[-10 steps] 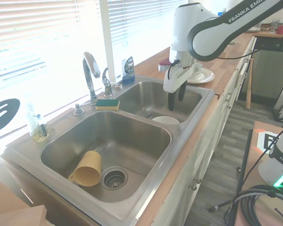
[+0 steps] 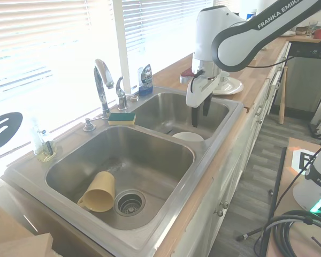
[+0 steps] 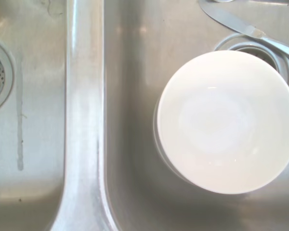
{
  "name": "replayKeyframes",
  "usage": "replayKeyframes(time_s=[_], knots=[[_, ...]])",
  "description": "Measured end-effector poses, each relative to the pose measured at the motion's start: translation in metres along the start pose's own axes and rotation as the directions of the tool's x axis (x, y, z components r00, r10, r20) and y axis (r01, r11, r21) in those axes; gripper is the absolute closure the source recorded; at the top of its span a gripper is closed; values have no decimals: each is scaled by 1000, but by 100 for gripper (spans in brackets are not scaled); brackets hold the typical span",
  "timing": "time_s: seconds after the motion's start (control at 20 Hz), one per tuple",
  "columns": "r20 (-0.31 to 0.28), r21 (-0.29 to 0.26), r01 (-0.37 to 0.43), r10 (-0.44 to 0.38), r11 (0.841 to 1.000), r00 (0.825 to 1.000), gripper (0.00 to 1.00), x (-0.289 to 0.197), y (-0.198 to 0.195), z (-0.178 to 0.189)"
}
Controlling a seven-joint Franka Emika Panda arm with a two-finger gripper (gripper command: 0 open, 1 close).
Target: Turn off the faucet
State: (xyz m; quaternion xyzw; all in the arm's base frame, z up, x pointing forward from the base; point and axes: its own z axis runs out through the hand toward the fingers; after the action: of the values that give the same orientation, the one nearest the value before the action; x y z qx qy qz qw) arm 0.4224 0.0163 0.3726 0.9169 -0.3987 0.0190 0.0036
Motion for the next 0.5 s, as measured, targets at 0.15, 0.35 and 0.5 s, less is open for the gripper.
replayKeyframes(time_s=[0.15,0.35,0.5], knots=[[0,0,-7,7,1000,1000,100,2,2,0],[-2,1,-12,12,1000,1000,100,4,3,1],[-2,1,-13,13,1000,1000,100,5,3,2]])
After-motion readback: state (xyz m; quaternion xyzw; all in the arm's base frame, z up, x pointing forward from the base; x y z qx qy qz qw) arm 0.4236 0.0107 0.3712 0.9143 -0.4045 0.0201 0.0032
